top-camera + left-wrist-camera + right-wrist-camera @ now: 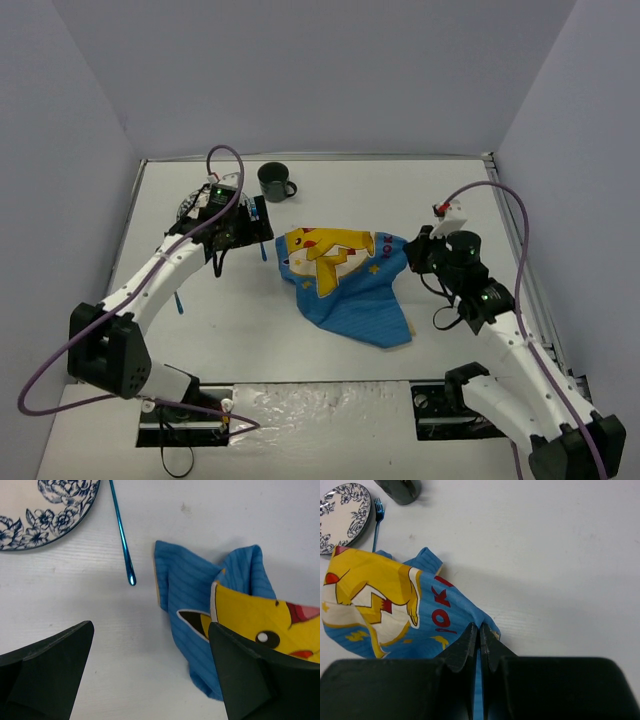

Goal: Set the dinner table for one person

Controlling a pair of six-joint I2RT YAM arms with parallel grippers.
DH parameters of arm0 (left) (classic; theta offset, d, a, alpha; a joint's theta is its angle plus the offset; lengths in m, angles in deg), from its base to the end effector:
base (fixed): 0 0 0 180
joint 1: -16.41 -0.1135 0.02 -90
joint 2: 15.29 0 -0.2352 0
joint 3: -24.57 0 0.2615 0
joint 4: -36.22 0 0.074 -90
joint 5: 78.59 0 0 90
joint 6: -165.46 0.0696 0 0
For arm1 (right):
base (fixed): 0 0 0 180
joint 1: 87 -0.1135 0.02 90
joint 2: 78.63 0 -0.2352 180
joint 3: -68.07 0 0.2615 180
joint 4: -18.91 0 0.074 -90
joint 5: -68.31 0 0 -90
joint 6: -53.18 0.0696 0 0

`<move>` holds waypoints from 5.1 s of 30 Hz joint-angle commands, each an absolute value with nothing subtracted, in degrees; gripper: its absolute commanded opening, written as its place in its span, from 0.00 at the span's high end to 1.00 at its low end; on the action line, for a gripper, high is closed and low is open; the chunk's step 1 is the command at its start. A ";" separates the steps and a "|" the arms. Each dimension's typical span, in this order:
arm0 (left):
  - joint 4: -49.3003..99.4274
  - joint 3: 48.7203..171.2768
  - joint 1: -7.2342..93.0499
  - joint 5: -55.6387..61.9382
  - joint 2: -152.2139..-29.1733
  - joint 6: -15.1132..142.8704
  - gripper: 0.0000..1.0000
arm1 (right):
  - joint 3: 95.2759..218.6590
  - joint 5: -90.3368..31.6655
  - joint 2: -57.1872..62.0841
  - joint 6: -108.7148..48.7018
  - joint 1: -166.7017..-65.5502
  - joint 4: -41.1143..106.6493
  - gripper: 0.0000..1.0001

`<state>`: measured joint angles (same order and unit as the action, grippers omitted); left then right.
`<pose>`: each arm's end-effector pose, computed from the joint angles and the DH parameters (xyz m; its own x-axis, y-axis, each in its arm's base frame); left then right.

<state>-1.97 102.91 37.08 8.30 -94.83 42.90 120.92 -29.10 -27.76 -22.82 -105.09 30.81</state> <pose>0.3258 -0.1270 0.2483 -0.7112 -0.3060 -0.6328 0.0106 0.8955 -0.4449 0.2575 0.0935 0.2803 -0.2626 0.1666 -0.9504 -0.3763 0.8893 0.2599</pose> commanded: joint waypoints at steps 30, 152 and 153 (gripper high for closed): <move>3.00 124.94 46.64 9.83 -131.65 39.95 0.78 | 117.62 -18.80 -40.75 -17.13 -105.45 33.05 1.00; 30.05 93.09 43.28 20.31 -89.51 46.05 0.99 | 139.81 0.05 -13.83 -18.51 -94.40 39.45 1.00; 32.41 93.23 42.98 20.61 -92.72 45.90 0.98 | 138.56 -2.76 -11.10 -18.22 -92.44 36.76 1.00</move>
<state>19.01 93.84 44.49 13.36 -84.65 49.35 143.09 0.88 -21.81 -20.75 -99.77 47.42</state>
